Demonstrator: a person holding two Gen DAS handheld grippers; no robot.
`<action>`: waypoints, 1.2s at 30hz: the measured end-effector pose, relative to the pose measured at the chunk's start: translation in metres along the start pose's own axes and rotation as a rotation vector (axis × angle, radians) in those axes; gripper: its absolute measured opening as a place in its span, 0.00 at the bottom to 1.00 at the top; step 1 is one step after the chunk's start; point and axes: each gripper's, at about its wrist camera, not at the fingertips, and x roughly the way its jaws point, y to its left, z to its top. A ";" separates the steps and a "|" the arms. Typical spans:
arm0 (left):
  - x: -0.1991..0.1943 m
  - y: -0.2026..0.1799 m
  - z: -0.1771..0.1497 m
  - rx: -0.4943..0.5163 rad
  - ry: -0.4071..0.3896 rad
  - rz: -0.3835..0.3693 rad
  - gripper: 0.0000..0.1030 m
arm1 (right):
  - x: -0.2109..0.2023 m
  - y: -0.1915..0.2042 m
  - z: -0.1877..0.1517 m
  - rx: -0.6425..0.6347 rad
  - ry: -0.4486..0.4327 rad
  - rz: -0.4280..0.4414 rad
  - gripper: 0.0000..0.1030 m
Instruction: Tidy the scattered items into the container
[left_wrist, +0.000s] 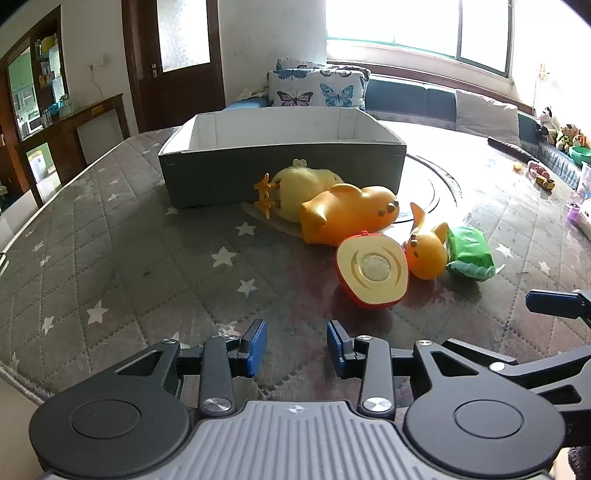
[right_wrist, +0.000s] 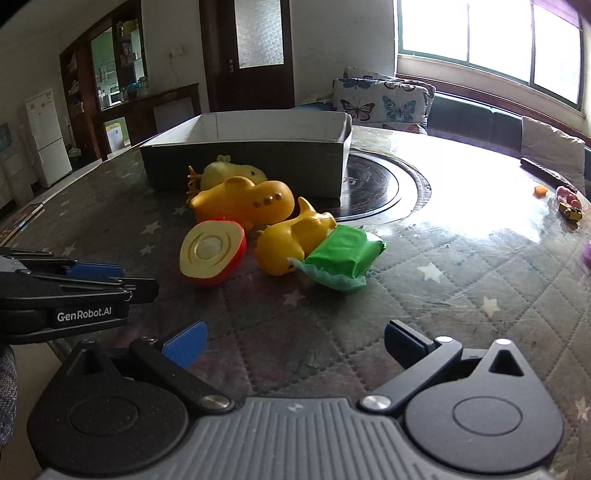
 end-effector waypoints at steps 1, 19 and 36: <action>0.000 0.000 0.000 -0.001 0.003 0.000 0.38 | 0.000 0.001 0.000 0.000 -0.001 -0.002 1.00; 0.003 -0.004 -0.001 0.003 0.030 -0.001 0.38 | 0.004 0.000 -0.001 -0.005 0.032 0.008 1.00; 0.004 -0.005 0.000 0.008 0.039 0.002 0.38 | 0.007 0.001 -0.001 -0.008 0.044 0.014 1.00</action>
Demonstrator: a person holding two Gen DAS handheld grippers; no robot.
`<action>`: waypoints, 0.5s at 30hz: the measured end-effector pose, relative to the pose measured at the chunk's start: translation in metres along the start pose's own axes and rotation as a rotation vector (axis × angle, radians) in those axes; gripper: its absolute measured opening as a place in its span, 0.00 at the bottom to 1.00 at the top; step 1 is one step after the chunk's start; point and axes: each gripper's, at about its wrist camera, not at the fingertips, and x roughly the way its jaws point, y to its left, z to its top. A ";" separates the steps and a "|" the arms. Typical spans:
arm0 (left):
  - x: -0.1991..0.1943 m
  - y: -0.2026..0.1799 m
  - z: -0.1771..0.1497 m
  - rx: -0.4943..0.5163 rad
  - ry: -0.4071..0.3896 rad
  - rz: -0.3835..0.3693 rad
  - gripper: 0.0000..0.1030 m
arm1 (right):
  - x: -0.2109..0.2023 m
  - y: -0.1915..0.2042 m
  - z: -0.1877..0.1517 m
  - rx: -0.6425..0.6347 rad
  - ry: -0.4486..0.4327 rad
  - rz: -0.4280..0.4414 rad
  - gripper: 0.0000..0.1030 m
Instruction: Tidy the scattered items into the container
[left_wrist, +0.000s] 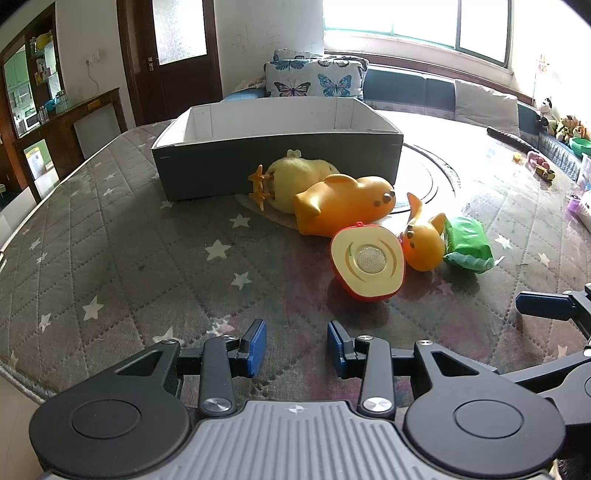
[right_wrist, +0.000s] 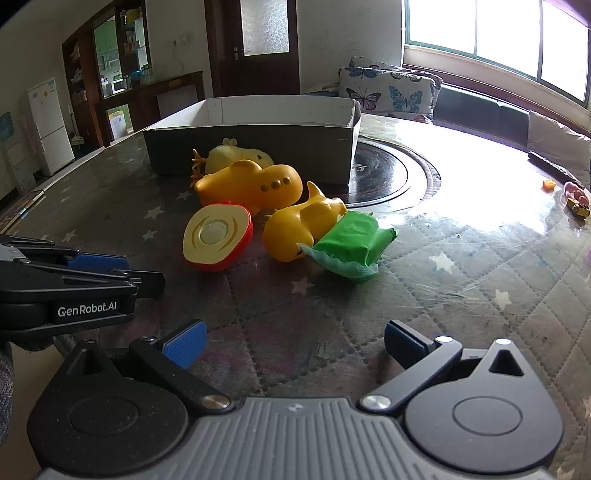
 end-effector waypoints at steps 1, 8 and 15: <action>0.000 0.000 0.000 0.000 0.001 0.000 0.38 | 0.000 0.000 0.000 0.001 0.000 0.000 1.00; 0.000 -0.001 0.001 0.004 0.003 0.001 0.38 | 0.002 0.000 0.001 -0.001 0.004 0.002 1.00; 0.002 -0.002 0.003 0.009 0.007 0.000 0.38 | 0.004 0.001 0.003 -0.005 0.008 0.006 1.00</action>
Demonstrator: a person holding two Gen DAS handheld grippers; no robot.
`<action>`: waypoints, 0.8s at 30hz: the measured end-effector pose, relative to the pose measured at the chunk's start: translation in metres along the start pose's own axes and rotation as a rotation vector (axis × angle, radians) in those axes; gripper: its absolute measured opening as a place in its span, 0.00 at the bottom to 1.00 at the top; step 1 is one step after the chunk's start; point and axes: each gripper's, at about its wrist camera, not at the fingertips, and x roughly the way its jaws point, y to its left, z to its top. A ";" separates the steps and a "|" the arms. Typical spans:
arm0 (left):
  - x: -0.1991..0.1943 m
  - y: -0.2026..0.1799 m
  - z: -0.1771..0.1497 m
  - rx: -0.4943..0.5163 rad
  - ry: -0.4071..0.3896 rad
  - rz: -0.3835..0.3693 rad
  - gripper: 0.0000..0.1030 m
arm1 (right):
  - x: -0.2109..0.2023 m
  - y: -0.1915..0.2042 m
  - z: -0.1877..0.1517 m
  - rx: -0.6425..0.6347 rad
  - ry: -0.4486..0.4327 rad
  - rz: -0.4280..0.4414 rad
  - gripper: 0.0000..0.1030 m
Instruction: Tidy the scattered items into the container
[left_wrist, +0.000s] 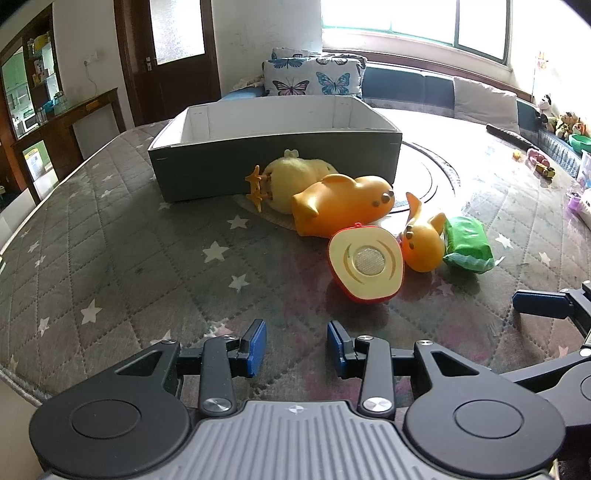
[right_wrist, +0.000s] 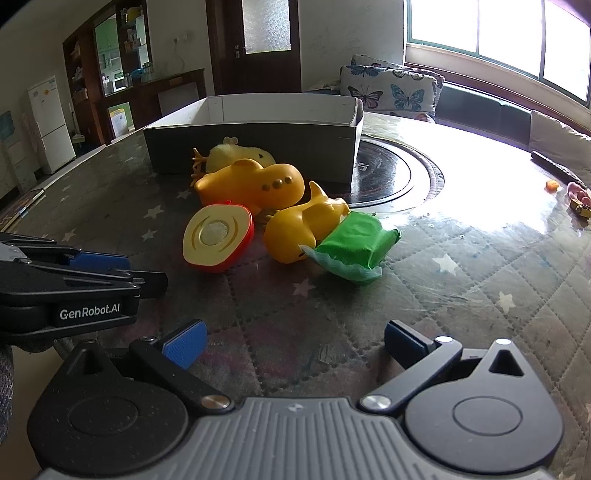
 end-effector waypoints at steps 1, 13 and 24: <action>0.000 0.000 0.000 0.000 0.000 0.000 0.38 | 0.000 0.000 0.000 -0.001 0.000 0.001 1.00; 0.004 0.001 0.005 -0.002 0.004 -0.005 0.38 | 0.004 0.001 0.005 -0.005 0.003 0.013 1.00; 0.006 0.005 0.011 -0.009 0.006 -0.012 0.38 | 0.009 0.004 0.011 -0.020 0.011 0.030 1.00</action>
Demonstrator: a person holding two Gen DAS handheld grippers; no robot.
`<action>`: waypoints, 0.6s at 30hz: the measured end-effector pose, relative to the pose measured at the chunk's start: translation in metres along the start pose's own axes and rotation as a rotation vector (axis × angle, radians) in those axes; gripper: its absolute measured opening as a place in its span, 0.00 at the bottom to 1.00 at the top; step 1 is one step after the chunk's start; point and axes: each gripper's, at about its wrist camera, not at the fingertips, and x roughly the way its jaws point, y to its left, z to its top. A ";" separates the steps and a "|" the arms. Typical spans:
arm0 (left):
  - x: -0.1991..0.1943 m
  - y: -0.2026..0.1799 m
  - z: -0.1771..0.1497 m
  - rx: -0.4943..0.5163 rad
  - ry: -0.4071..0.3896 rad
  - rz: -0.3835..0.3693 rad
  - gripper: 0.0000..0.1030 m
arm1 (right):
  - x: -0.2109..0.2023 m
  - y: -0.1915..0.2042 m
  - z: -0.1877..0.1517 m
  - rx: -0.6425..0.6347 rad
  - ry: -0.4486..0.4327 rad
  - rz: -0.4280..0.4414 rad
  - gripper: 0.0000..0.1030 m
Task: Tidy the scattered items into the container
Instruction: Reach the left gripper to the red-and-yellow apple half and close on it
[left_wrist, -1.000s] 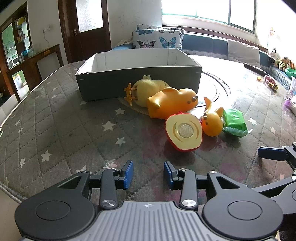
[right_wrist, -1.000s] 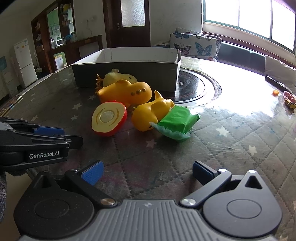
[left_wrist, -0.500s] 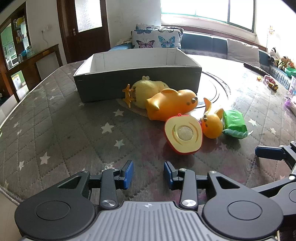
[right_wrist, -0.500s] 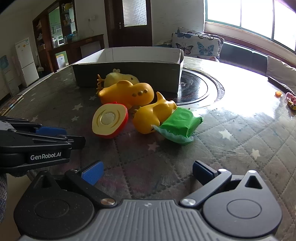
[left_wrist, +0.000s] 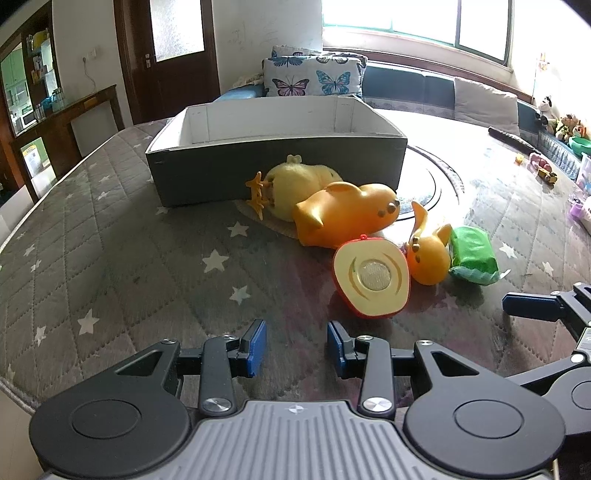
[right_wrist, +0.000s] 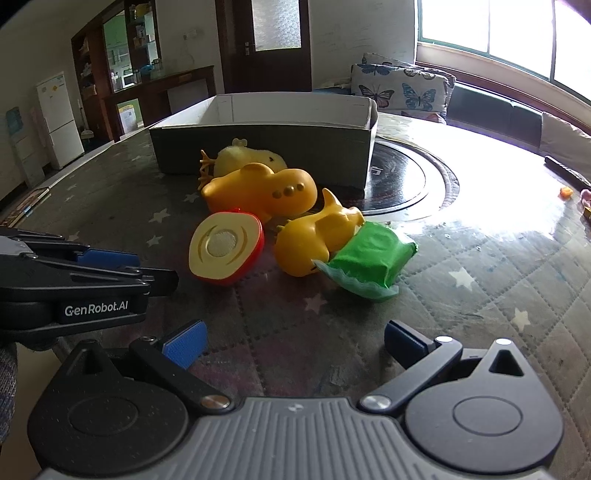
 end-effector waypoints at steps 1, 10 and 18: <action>0.000 0.000 0.001 0.000 -0.001 -0.001 0.38 | 0.001 0.000 0.001 -0.002 0.000 0.002 1.00; 0.002 0.007 0.007 -0.009 0.006 -0.012 0.38 | 0.006 0.003 0.008 -0.018 0.004 0.020 1.00; 0.003 0.012 0.014 -0.013 0.007 -0.035 0.38 | 0.008 0.010 0.015 -0.045 0.001 0.047 1.00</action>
